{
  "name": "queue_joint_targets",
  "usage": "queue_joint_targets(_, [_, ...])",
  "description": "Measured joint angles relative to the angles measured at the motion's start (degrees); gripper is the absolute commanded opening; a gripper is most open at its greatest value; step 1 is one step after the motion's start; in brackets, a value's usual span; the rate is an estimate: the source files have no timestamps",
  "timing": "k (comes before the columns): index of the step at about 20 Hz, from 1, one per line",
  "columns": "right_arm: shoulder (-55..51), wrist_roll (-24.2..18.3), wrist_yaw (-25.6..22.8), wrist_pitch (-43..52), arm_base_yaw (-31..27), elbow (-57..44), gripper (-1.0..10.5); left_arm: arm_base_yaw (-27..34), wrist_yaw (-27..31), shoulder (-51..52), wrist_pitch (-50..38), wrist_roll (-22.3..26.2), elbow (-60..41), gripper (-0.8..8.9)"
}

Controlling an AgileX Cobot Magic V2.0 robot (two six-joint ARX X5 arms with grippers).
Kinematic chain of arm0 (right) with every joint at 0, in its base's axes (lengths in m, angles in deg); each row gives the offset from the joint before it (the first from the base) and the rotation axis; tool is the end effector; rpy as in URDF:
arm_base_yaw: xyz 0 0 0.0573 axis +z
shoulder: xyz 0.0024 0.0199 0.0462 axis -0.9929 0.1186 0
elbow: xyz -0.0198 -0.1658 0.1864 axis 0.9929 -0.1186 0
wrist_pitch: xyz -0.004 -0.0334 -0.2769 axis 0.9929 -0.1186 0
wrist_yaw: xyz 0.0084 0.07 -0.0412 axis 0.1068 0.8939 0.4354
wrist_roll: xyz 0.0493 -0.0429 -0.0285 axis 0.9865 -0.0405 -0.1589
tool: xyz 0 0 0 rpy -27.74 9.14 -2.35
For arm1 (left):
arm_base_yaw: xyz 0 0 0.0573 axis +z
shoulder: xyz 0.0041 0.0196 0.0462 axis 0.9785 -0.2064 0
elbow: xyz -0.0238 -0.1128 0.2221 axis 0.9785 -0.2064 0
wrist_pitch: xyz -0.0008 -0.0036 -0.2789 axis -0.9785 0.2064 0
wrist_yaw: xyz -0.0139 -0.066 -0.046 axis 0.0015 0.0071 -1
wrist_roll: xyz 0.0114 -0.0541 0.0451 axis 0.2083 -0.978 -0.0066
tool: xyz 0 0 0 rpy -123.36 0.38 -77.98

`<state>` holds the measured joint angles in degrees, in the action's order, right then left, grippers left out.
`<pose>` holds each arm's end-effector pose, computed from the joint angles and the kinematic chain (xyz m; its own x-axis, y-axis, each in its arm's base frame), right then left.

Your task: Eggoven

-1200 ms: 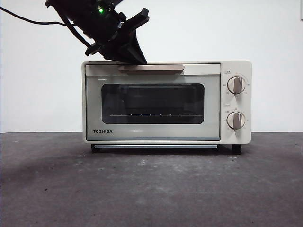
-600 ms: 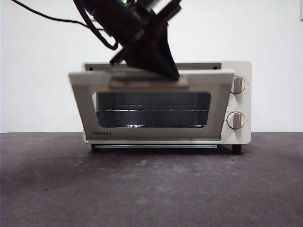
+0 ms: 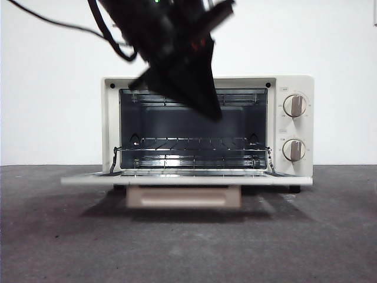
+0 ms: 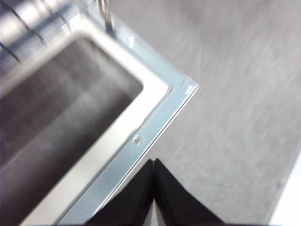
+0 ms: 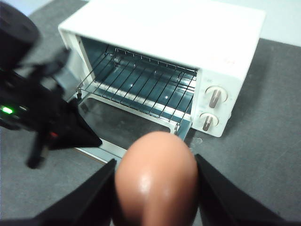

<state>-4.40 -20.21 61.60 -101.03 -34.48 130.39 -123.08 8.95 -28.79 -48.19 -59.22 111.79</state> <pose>0.1205 0.1110 0.3870 0.7755 0.4088 -0.4810 -0.4236 0.9020 0.0835 0.2606 -0.2805 0.2257 0.2708 -0.6363 -0.7224 0.7781 0.5865 -0.2249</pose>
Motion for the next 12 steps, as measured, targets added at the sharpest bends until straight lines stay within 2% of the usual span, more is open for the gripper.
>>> queue_joint_targets(5, [8.4,0.0,2.0,7.6,0.0,0.0,0.0,3.9,0.0,11.0,1.5,-0.9,0.0,0.07])
queue_joint_targets(12, [23.1,0.0,9.7,20.7,-4.1,-0.8,0.0,17.4,0.1,29.9,9.7,-0.5,-2.6,0.07])
